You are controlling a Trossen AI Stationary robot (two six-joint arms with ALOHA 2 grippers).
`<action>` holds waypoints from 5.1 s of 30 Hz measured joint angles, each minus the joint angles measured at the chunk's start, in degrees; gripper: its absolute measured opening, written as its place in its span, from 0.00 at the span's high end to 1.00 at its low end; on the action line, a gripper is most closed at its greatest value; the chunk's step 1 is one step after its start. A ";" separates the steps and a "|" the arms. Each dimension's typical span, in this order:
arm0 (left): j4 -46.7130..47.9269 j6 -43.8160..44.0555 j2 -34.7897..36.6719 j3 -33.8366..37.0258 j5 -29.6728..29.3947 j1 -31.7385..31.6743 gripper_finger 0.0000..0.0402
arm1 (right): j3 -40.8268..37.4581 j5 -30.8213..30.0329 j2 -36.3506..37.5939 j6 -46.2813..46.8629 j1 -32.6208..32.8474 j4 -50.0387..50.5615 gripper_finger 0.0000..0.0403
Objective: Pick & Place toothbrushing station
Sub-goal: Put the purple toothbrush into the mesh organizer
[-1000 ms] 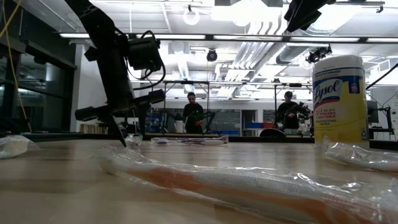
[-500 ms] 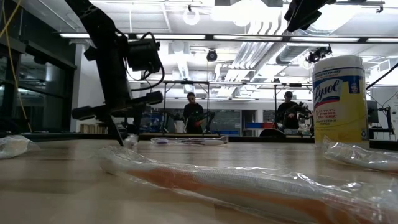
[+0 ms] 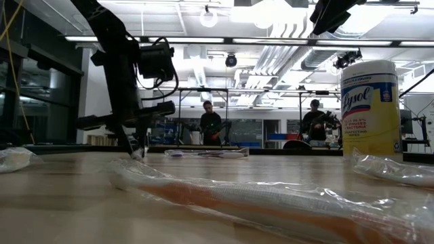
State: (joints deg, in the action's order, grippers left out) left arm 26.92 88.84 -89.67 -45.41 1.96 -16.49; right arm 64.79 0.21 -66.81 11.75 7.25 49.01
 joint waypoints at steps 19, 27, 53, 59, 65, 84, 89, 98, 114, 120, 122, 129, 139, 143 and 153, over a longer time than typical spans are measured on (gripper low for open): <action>0.12 -4.13 0.02 0.00 -3.32 0.25 0.87 | 0.00 0.04 0.01 0.02 0.00 0.04 0.68; 0.17 -4.92 0.40 0.12 -8.50 1.89 0.87 | 0.00 0.37 0.01 0.42 0.00 0.09 0.68; -1.25 -7.18 2.40 0.11 -14.58 10.72 0.91 | 0.00 0.42 0.01 0.44 0.00 0.07 0.68; -9.26 -14.16 2.40 0.09 -14.35 12.94 0.91 | 0.00 0.42 0.01 0.44 0.00 0.07 0.68; -22.91 -22.01 2.47 0.07 -13.62 15.47 0.91 | 0.00 0.44 0.00 0.68 0.00 0.07 0.68; -52.40 -42.19 2.47 0.02 -7.45 23.51 0.91 | 0.00 5.85 -0.43 0.68 1.26 -7.41 0.68; -56.83 -46.51 2.47 0.02 -10.71 25.62 0.91 | 0.00 5.81 -2.32 0.62 2.65 -10.36 0.68; -56.96 -55.70 2.48 0.02 -14.38 29.61 0.91 | -0.05 1.77 -6.63 0.02 4.48 -18.69 0.68; -56.35 -65.44 2.47 0.02 -16.64 35.26 0.91 | -0.07 -1.44 -6.74 -1.51 4.39 -27.37 0.68; -55.91 -65.42 2.47 0.02 -17.14 35.28 0.91 | -0.07 -1.25 -6.78 -1.52 4.39 -28.79 0.68; -55.87 -65.42 2.47 0.02 -17.12 35.28 0.91 | 0.00 -1.19 -8.09 -1.53 4.39 -29.64 0.68; -55.88 -65.29 2.47 0.02 -17.08 35.28 0.91 | 0.00 0.12 -12.02 -3.10 4.38 -32.72 0.68; -54.85 -65.27 2.47 0.04 -17.07 35.54 0.91 | 0.00 -0.05 -12.95 -4.46 4.33 -35.00 0.68; -54.69 -65.27 2.47 0.04 -17.07 35.54 0.91 | 0.00 -0.06 -12.95 -4.48 4.33 -34.99 0.68; -54.27 -65.27 2.47 0.04 -17.05 35.80 0.91 | 0.00 -0.07 -12.95 -4.44 4.33 -34.67 0.69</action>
State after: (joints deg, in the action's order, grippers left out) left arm -27.35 23.57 -87.20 -45.36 -15.09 19.31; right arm 64.79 0.14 -79.77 7.31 11.57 14.35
